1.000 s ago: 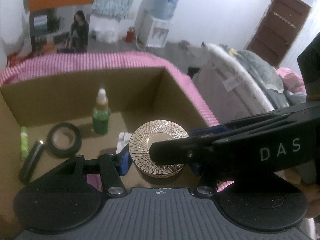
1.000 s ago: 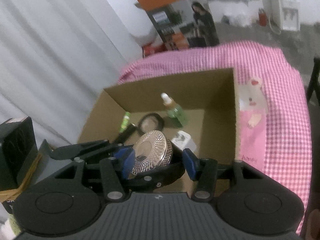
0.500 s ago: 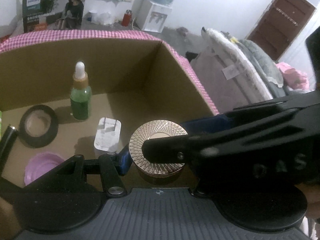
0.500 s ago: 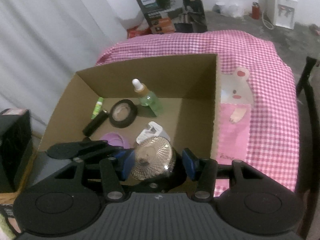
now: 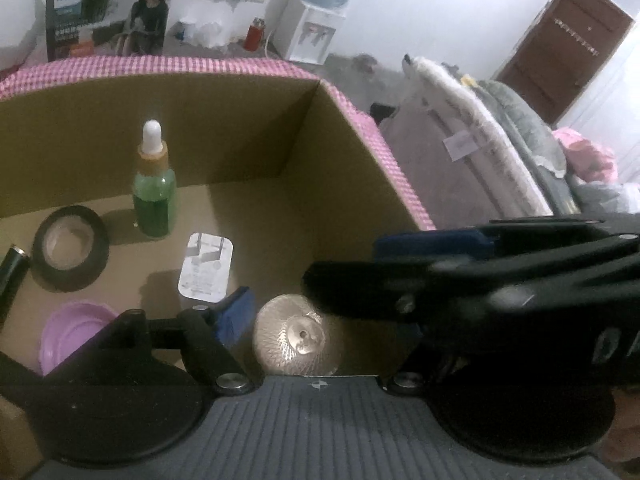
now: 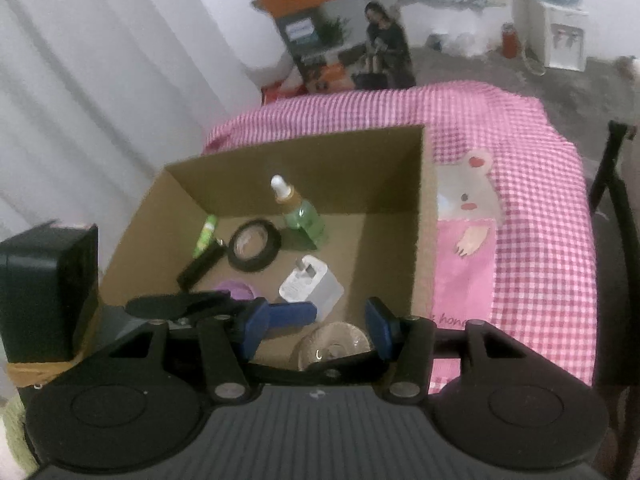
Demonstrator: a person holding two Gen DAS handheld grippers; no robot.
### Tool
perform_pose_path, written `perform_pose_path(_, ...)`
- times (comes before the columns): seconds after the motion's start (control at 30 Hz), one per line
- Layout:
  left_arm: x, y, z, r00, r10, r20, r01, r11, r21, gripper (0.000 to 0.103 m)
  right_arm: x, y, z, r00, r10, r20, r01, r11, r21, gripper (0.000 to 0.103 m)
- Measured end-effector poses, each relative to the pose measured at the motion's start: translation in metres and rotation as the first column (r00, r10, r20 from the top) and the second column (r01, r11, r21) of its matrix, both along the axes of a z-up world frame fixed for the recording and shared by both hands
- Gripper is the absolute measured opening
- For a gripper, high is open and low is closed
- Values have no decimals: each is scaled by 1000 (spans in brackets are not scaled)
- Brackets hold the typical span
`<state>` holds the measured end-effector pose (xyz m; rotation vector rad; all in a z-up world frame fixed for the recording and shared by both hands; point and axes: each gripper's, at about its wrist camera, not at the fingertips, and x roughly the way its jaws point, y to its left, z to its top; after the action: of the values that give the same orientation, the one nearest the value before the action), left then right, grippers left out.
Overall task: Organize rigid objects
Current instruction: 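Lower the gold-lidded jar into the box and open the right tool, then grasp the white pill bottle with the right tool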
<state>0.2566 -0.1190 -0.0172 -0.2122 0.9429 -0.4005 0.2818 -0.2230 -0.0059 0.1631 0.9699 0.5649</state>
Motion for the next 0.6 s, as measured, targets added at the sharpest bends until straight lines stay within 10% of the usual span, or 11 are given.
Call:
perform_pose_path(0.37, -87, 2, 52, 966, -88, 244, 63, 992, 111, 94, -68, -56, 38, 981, -166, 105, 124, 939, 321, 57)
perform_pose_path(0.6, -162, 29, 81, 931, -106, 348, 85, 994, 75, 99, -121, -54, 51, 975, -150, 161, 81, 924, 374, 59)
